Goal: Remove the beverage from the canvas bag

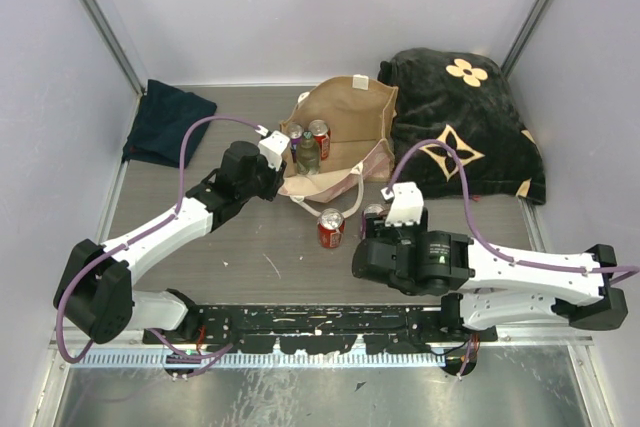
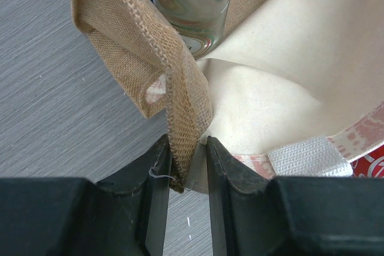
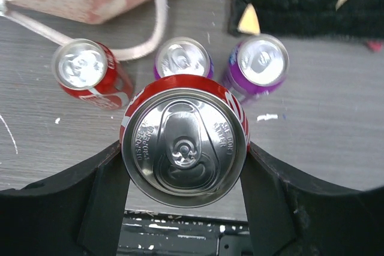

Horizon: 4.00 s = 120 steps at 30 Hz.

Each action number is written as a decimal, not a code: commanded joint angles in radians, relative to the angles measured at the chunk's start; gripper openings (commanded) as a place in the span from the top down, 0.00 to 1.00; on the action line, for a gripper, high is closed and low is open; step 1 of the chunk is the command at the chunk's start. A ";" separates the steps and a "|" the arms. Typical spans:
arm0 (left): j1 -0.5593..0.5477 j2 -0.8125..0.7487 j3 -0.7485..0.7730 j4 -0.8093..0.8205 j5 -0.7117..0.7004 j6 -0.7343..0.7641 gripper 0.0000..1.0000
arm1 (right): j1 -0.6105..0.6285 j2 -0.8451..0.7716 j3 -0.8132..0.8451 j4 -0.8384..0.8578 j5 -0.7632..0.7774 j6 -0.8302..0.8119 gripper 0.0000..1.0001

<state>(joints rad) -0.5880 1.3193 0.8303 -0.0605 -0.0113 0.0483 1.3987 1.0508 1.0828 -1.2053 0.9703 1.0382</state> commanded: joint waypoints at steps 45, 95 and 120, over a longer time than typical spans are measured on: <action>-0.010 0.003 -0.034 -0.018 -0.026 0.008 0.61 | 0.013 0.181 0.151 -0.258 0.112 0.523 0.00; -0.010 -0.015 -0.033 -0.008 -0.062 0.017 0.61 | -0.813 1.029 0.968 0.577 -0.773 -0.543 0.08; -0.010 -0.005 -0.030 -0.016 -0.077 0.032 0.61 | -0.814 1.184 0.973 0.541 -0.706 -0.518 0.21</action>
<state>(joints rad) -0.5987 1.3056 0.8223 -0.0448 -0.0547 0.0597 0.5823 2.2116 2.0514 -0.6495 0.2363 0.5030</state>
